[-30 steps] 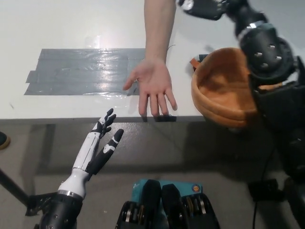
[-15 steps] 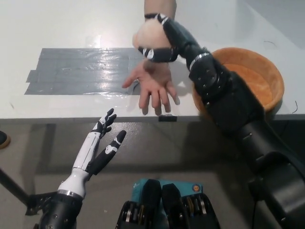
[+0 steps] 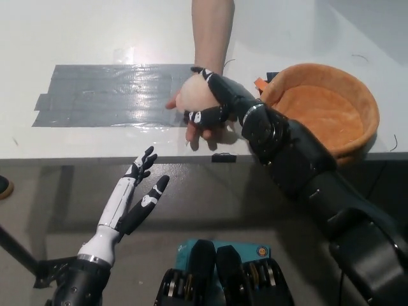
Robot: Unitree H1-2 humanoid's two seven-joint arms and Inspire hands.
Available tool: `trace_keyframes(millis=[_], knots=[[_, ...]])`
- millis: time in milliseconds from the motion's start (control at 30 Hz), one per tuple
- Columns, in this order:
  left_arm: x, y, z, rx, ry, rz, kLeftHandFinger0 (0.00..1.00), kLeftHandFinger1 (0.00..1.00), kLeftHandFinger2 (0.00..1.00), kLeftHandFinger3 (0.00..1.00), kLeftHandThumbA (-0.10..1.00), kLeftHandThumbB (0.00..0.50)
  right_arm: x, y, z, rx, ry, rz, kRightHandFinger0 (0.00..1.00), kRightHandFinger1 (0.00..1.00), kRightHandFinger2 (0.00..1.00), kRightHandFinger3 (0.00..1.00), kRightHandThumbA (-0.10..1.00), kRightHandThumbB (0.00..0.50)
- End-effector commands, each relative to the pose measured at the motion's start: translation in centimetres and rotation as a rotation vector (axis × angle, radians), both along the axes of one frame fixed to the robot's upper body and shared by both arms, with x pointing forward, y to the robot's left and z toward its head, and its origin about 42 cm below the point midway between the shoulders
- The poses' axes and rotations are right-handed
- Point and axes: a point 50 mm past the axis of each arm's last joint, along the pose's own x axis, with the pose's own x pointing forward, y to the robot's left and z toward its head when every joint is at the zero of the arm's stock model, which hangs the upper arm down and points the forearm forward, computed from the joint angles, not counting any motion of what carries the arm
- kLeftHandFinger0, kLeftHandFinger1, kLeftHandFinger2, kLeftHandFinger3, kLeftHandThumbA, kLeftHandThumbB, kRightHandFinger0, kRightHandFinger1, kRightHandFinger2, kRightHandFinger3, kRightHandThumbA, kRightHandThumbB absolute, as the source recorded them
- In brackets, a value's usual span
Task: An emotional support dumpling is kept in a soft plate infront in the middle of the desk infront of the robot. The robot extends its right arm to pick up the dumpling and hands it to a person
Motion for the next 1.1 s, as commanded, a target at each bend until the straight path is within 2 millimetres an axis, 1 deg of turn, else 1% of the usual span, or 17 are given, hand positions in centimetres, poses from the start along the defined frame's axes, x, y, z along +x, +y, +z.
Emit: trace_keyframes(millis=[0, 67, 200, 267, 333, 433, 533, 567, 600, 667, 733, 833, 900, 933, 1000, 1033, 1067], knots=[[0.1, 0.2, 1.1, 0.012, -0.042, -0.004, 1.0, 1.0, 1.0, 1.0, 0.81, 0.032, 0.7, -0.2, 3.3, -0.079, 0.055, 0.057, 1.0, 1.0, 1.0, 1.0, 0.86, 0.5], [0.0, 0.2, 1.1, 0.01, -0.043, -0.006, 1.0, 1.0, 1.0, 1.0, 0.8, 0.032, 0.6, -0.3, 3.7, -0.072, 0.055, 0.062, 1.0, 1.0, 1.0, 1.0, 0.89, 0.5], [-0.1, 0.2, 1.1, 0.009, -0.036, -0.008, 1.0, 1.0, 1.0, 1.0, 0.79, 0.038, 0.3, -0.5, 6.0, -0.072, 0.011, 0.08, 1.0, 1.0, 1.0, 1.0, 1.0, 0.5], [0.1, 0.2, 1.2, 0.019, -0.041, -0.009, 1.0, 1.0, 1.0, 1.0, 0.79, 0.037, 0.2, -0.8, 7.9, -0.04, -0.043, 0.075, 1.0, 1.0, 1.0, 1.0, 1.0, 0.5], [0.1, 0.1, 1.3, 0.016, -0.041, -0.01, 1.0, 1.0, 1.0, 1.0, 0.79, 0.033, 0.2, -1.1, 9.0, -0.016, -0.067, 0.073, 1.0, 1.0, 1.0, 1.0, 1.0, 0.5], [0.3, 0.1, 1.4, 0.0, -0.039, -0.007, 1.0, 1.0, 1.0, 1.0, 0.75, 0.028, 0.3, -1.8, 11.8, 0.032, -0.122, 0.086, 1.0, 1.0, 1.0, 1.0, 1.0, 0.5], [0.3, 0.1, 1.5, 0.012, -0.044, -0.007, 1.0, 1.0, 1.0, 1.0, 0.75, 0.032, 0.0, -2.8, 15.0, 0.071, -0.19, 0.099, 1.0, 1.0, 1.0, 1.0, 1.0, 0.5], [0.3, 0.1, 1.5, 0.013, -0.043, -0.006, 1.0, 1.0, 1.0, 1.0, 0.75, 0.032, 0.0, -3.0, 15.3, 0.076, -0.195, 0.098, 1.0, 1.0, 1.0, 1.0, 1.0, 0.5], [0.5, 0.0, 1.7, 0.01, -0.047, -0.005, 1.0, 1.0, 1.0, 1.0, 0.75, 0.032, -0.4, -3.5, 17.0, 0.092, -0.244, 0.091, 1.0, 1.0, 1.0, 1.0, 1.0, 0.5], [1.1, -0.1, 2.1, 0.001, -0.061, -0.008, 1.0, 1.0, 1.0, 1.0, 0.75, 0.031, -0.6, -4.1, 18.9, 0.121, -0.293, 0.102, 1.0, 1.0, 1.0, 1.0, 1.0, 0.5], [1.4, -0.2, 2.4, 0.003, -0.084, -0.016, 1.0, 1.0, 1.0, 1.0, 0.73, 0.011, -1.4, -5.4, 21.2, 0.15, -0.342, 0.104, 1.0, 1.0, 1.0, 1.0, 1.0, 0.5], [1.8, -0.2, 2.9, -0.007, -0.086, -0.012, 1.0, 1.0, 1.0, 1.0, 0.72, 0.015, -3.4, -8.0, 23.8, 0.221, -0.429, 0.114, 1.0, 1.0, 1.0, 1.0, 1.0, 0.5], [2.1, -0.1, 3.5, -0.011, -0.091, -0.01, 1.0, 1.0, 1.0, 1.0, 0.72, 0.005, -5.5, -9.5, 25.2, 0.269, -0.52, 0.143, 1.0, 1.0, 1.0, 1.0, 1.0, 0.497], [2.2, -0.2, 3.7, -0.012, -0.095, -0.01, 1.0, 1.0, 1.0, 1.0, 0.72, 0.001, -7.0, -10.3, 25.5, 0.305, -0.554, 0.164, 1.0, 1.0, 1.0, 1.0, 1.0, 0.482], [2.5, -0.2, 4.0, -0.016, -0.097, -0.009, 1.0, 1.0, 1.0, 1.0, 0.72, 0.007, -8.5, -11.0, 25.5, 0.355, -0.571, 0.186, 1.0, 1.0, 1.0, 1.0, 1.0, 0.465], [2.6, -0.2, 4.0, -0.013, -0.099, -0.008, 1.0, 1.0, 1.0, 1.0, 0.72, 0.009, -10.5, -11.8, 24.9, 0.4, -0.591, 0.202, 1.0, 1.0, 1.0, 1.0, 1.0, 0.456], [3.0, -0.1, 4.4, -0.013, -0.109, -0.011, 1.0, 1.0, 1.0, 1.0, 0.73, 0.003, -12.6, -12.5, 24.4, 0.433, -0.624, 0.207, 1.0, 1.0, 1.0, 1.0, 1.0, 0.471]])
